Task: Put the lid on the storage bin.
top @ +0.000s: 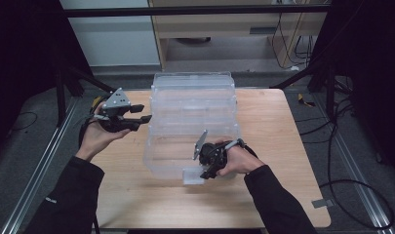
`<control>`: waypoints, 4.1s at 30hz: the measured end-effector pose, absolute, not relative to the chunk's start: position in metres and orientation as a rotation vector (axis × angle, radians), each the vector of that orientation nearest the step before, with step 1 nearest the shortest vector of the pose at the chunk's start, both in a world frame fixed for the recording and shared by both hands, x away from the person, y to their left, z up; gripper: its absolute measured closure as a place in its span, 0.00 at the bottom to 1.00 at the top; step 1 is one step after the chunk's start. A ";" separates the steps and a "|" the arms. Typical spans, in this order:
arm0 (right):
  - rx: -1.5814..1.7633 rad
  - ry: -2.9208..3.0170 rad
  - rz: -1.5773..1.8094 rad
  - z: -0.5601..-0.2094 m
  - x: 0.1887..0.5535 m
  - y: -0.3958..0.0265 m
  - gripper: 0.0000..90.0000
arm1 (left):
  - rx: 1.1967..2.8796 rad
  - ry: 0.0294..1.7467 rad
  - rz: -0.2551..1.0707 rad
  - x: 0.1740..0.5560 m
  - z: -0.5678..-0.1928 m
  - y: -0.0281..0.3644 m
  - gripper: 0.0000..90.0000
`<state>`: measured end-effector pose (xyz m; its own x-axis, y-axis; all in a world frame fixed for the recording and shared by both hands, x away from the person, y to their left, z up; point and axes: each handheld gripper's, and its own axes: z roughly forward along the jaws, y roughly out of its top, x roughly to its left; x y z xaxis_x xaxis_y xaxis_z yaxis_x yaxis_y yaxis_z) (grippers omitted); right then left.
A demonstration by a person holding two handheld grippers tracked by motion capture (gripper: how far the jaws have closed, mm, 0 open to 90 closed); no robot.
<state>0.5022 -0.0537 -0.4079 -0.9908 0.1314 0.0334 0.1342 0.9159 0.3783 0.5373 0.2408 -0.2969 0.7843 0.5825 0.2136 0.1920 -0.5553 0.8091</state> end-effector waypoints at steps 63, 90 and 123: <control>-0.197 -3.078 -0.583 -0.409 0.502 -0.052 0.69 | 2.626 0.099 0.643 0.623 -0.289 0.154 0.63; -0.192 -3.083 -0.584 -0.409 0.501 -0.052 0.69 | 2.722 0.015 0.654 0.634 -0.309 0.133 0.82; -0.247 -3.109 -0.592 -0.410 0.497 -0.051 0.69 | 2.844 -0.088 0.656 0.622 -0.296 0.117 0.96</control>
<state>0.4965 -0.0514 -0.4100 -0.9874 0.1585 -0.0029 0.1464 0.9184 0.3676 0.6217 0.1165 -0.2964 0.8985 -0.0088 0.4388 -0.1076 -0.9738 0.2006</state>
